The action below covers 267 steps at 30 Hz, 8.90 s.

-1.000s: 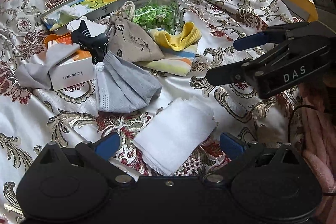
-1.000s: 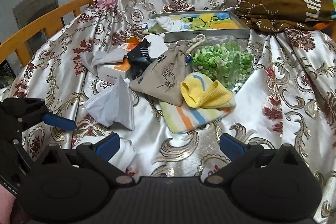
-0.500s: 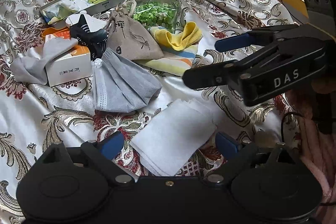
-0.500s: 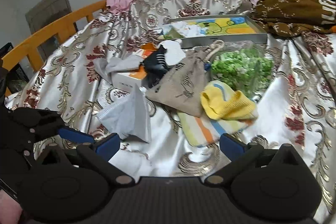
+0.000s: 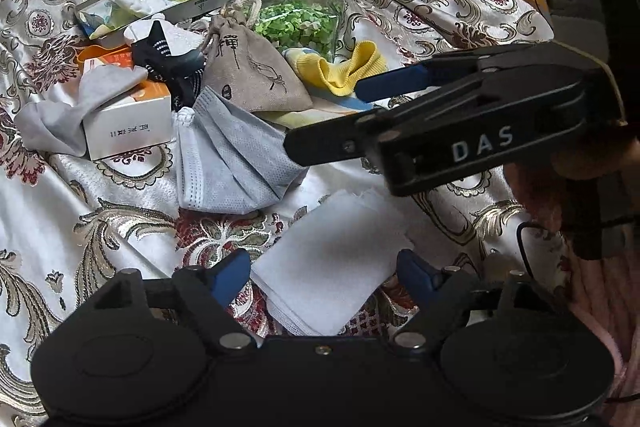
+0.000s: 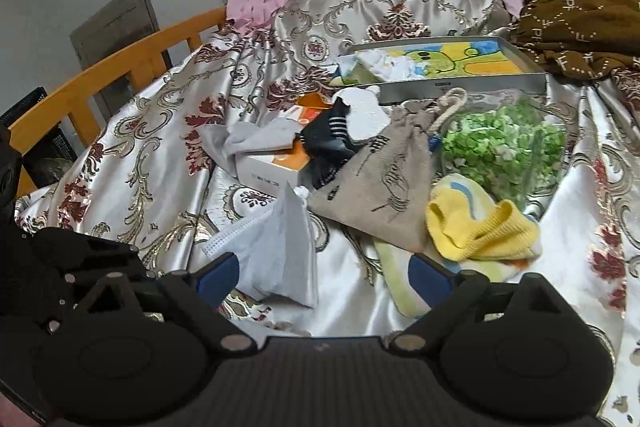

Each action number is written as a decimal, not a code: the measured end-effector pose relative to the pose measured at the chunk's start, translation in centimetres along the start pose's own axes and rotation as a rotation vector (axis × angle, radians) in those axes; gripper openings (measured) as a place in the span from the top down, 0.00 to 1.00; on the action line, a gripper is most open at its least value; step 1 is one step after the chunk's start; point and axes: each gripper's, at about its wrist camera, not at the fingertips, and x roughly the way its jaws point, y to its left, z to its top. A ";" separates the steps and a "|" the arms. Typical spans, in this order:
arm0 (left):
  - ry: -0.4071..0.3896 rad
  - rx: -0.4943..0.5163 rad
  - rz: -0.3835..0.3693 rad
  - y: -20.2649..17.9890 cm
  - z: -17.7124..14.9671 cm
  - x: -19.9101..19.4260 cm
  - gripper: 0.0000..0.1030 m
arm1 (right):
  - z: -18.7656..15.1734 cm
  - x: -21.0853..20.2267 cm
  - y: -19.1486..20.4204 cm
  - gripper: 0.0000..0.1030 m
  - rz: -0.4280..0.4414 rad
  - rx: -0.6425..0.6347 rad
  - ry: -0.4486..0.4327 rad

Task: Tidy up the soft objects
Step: 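Grasp the white towel with the left gripper while the right grasps the grey mask, then carry the white towel and grey mask into the metal tray with both grippers, then open both grippers over the tray and pull both tools back, then move the left gripper toward the black sock and burlap pouch, then grasp the burlap pouch's drawstring top with the left gripper while the right grasps the yellow striped sock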

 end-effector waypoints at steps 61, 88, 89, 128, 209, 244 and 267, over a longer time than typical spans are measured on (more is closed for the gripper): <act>-0.426 -0.248 0.175 8.1 10.2 -6.6 0.91 | 7.4 -4.8 -3.8 0.87 -0.025 0.032 -0.334; -0.241 -0.413 0.253 25.1 33.1 18.3 0.91 | 25.3 22.6 -22.0 0.87 -0.190 0.216 -0.023; -0.230 -0.416 0.251 25.0 33.3 18.7 0.91 | 25.2 23.2 -22.2 0.87 -0.198 0.206 -0.005; -0.651 -0.170 0.452 5.8 21.5 -7.2 0.01 | 17.3 -5.9 -9.0 0.00 -0.204 0.043 -0.418; -0.240 -0.003 0.293 1.6 5.6 2.9 0.01 | -0.7 -0.7 -5.8 0.00 -0.410 -0.005 0.050; -0.245 0.050 0.220 4.2 8.9 6.9 0.47 | 0.4 2.0 -7.9 0.35 -0.373 -0.028 -0.011; -0.201 -0.039 0.163 5.0 8.7 7.4 0.87 | 0.6 1.5 -8.5 0.66 -0.348 0.043 -0.026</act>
